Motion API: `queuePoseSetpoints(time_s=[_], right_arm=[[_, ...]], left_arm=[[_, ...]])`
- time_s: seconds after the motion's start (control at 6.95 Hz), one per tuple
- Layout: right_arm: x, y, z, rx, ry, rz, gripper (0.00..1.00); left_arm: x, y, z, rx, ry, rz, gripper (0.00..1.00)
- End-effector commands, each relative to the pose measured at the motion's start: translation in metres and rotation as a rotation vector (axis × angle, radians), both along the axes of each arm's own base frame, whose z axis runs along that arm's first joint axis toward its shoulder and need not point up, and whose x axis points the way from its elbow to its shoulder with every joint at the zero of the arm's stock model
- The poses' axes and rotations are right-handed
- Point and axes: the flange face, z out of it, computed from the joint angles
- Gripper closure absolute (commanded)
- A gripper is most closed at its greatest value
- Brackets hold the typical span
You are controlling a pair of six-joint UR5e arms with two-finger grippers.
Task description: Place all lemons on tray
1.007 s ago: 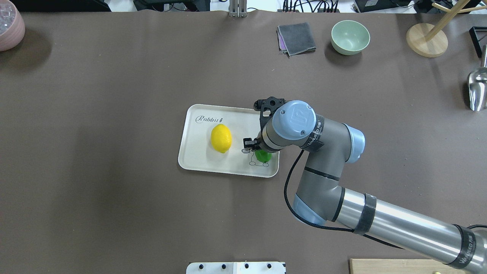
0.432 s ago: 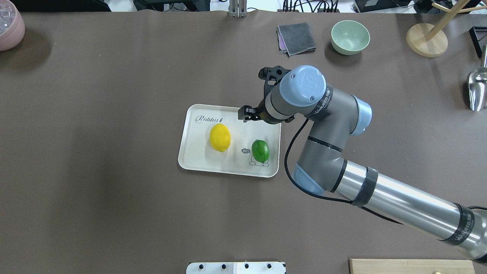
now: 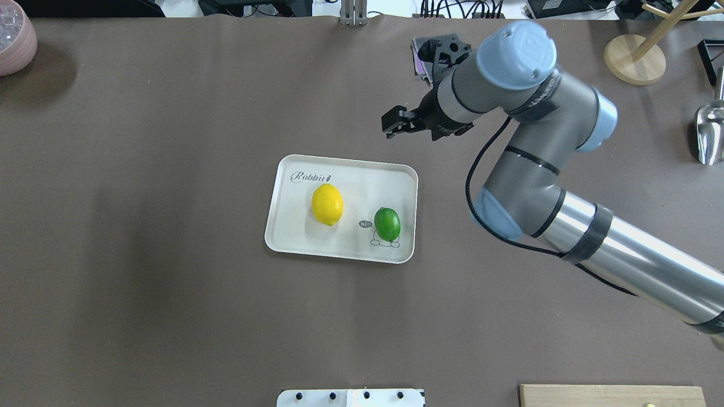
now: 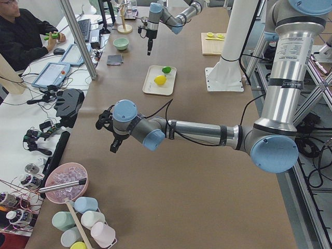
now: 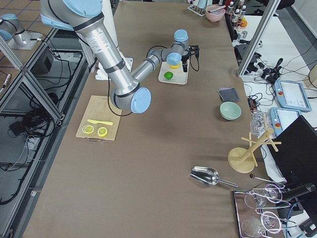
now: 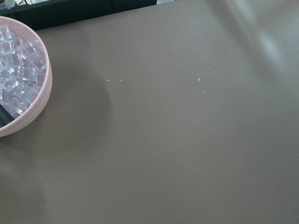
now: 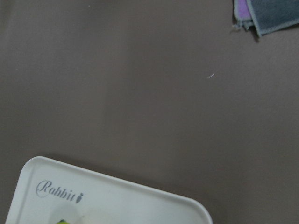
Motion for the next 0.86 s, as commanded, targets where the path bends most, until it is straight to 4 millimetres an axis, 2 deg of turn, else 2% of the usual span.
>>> queuePoseSetpoints(time_s=[0.0,0.14,0.29,0.43,0.58,0.72], right_arm=[[0.122,-0.042,0.065,-0.002,0.015,-0.007,0.00],[0.188,-0.045,0.121,0.016,0.040,-0.060,0.00],[0.253,-0.034,0.195,0.012,0.090,-0.069,0.00],[0.304,0.002,0.288,0.034,0.180,-0.126,0.00],[0.351,0.030,0.340,-0.007,0.206,-0.111,0.00],[0.383,0.057,0.371,-0.075,0.200,-0.075,0.00]], left_arm=[[-0.006,0.013,0.013,0.050,-0.040,-0.037,0.02],[-0.010,0.021,0.032,0.027,-0.066,-0.049,0.02],[-0.018,0.038,0.051,-0.009,-0.072,-0.057,0.02],[-0.043,0.051,0.069,-0.045,-0.082,-0.096,0.02],[-0.069,0.059,0.085,-0.077,-0.083,-0.143,0.02],[-0.079,0.064,0.094,-0.122,-0.084,-0.154,0.02]])
